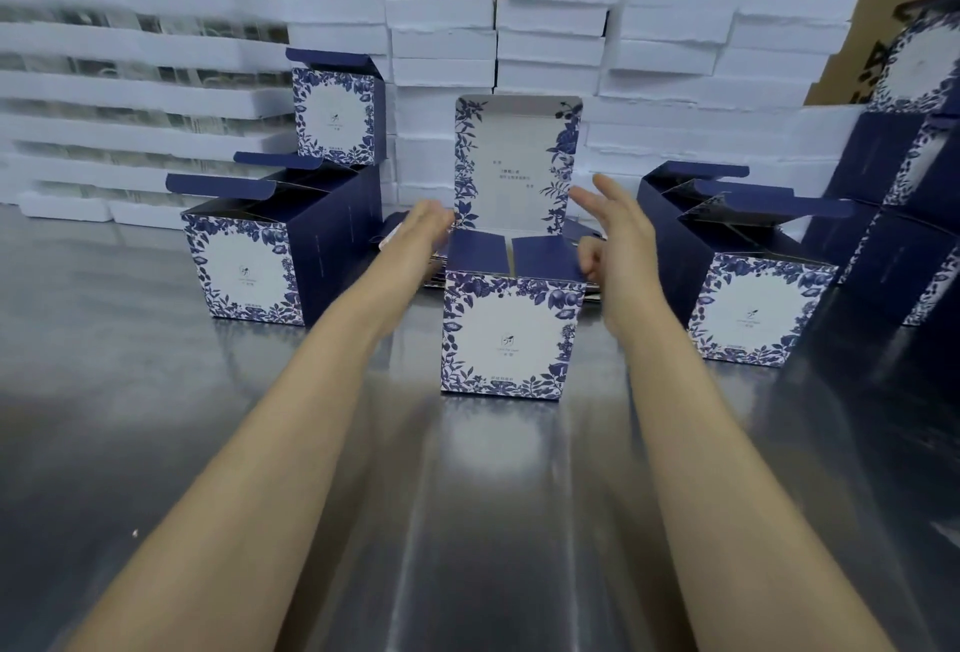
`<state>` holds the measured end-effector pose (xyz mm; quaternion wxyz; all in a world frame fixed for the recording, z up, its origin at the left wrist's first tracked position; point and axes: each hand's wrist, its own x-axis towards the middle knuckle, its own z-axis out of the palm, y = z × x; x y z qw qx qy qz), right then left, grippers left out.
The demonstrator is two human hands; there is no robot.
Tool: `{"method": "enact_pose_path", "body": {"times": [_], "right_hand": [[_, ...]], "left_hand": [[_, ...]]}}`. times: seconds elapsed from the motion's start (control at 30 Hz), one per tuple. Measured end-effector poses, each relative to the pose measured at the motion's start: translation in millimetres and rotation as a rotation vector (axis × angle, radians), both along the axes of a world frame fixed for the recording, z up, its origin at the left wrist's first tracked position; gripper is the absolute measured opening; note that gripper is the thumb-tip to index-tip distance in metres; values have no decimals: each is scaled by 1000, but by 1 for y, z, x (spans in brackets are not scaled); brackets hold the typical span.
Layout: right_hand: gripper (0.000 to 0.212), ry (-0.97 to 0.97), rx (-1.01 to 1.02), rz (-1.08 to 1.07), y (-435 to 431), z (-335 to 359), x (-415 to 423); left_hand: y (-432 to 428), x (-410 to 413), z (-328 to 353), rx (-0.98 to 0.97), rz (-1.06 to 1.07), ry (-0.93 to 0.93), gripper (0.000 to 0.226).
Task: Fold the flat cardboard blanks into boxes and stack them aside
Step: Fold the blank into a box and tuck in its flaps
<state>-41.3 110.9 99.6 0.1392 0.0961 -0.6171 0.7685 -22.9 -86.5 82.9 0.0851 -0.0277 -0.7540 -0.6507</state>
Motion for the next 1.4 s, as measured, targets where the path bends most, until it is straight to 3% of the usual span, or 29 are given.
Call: {"method": "enact_pose_path", "body": {"times": [0.1, 0.2, 0.33, 0.43, 0.53, 0.63, 0.83, 1.03, 1.2, 1.4], "right_hand": [[26, -22, -64, 29, 1, 3, -1], [44, -9, 18, 56, 14, 2, -5], [69, -75, 15, 247, 27, 1, -4], [61, -70, 148, 268, 31, 1, -4], [27, -91, 414, 243, 28, 4, -1], [8, -38, 496, 234, 21, 1, 2], [22, -12, 709, 234, 17, 0, 0], [28, -119, 638, 211, 10, 2, 2], [8, -236, 522, 232, 7, 0, 7], [27, -372, 434, 138, -1, -1, 6]], "left_hand": [[3, -1, -3, 123, 44, 101, 56], [-4, 1, 1, 91, 40, 134, 65], [-7, 7, 9, 149, 108, 130, 80], [-10, 8, 13, 129, 66, 111, 81], [-10, 11, 17, -77, 3, 61, 63], [-10, 15, 18, -393, -9, 100, 19], [-2, 17, 21, -570, -78, 110, 22], [8, 15, 16, -288, -41, 48, 19], [11, 17, 7, 56, -51, -149, 17], [19, 21, 4, 217, -31, -312, 11]]}}
